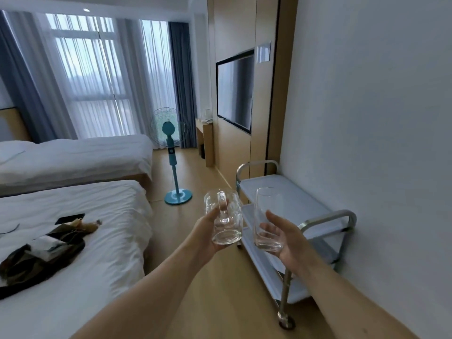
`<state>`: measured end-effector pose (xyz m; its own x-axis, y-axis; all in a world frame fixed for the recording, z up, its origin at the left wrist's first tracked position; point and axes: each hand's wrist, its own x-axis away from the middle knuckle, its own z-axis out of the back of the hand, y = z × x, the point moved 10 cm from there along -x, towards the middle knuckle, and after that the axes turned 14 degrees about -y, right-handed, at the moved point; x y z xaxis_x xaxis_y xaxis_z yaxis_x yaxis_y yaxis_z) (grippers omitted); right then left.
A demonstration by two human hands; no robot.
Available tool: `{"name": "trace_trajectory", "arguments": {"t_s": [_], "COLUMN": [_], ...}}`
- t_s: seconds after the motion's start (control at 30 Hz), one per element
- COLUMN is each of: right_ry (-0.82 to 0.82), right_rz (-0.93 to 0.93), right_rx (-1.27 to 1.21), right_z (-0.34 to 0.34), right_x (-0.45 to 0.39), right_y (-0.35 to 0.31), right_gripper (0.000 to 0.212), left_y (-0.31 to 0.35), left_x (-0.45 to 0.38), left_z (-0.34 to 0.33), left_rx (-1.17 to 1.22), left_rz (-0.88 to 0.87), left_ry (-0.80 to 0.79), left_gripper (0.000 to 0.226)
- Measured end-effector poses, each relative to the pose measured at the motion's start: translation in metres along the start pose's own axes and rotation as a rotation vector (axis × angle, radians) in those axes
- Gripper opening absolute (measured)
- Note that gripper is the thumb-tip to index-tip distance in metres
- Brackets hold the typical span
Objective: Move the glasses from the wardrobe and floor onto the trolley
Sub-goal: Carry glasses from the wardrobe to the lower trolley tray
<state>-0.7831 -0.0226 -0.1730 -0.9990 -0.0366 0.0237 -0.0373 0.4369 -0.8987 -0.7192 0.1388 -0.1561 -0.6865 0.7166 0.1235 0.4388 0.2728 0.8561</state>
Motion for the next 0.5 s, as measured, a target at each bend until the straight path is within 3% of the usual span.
{"name": "trace_trajectory", "arguments": {"t_s": [0.1,0.23,0.37,0.5], "right_ry": [0.044,0.042,0.086,0.126], "right_rz": [0.004,0.0,-0.026,-0.047], "right_rx": [0.005,-0.019,-0.058,-0.046], "right_z": [0.031,0.064,0.098,0.12], "right_x": [-0.031,-0.068,-0.095,-0.121], "right_y": [-0.011,-0.017,-0.014,-0.007], "right_gripper": [0.083,0.077,0.065,0.072], "left_y": [0.007,0.007,0.003,-0.004], "left_x": [-0.041,-0.091,-0.134,-0.173], "left_z": [0.005,0.017,0.029,0.044], "left_rx": [-0.011,-0.015,-0.031,-0.016], "left_rz": [0.019,0.056,0.078,0.106], "left_ry": [0.023,0.074,0.104,0.113], "left_gripper": [0.065,0.046,0.047,0.054]}}
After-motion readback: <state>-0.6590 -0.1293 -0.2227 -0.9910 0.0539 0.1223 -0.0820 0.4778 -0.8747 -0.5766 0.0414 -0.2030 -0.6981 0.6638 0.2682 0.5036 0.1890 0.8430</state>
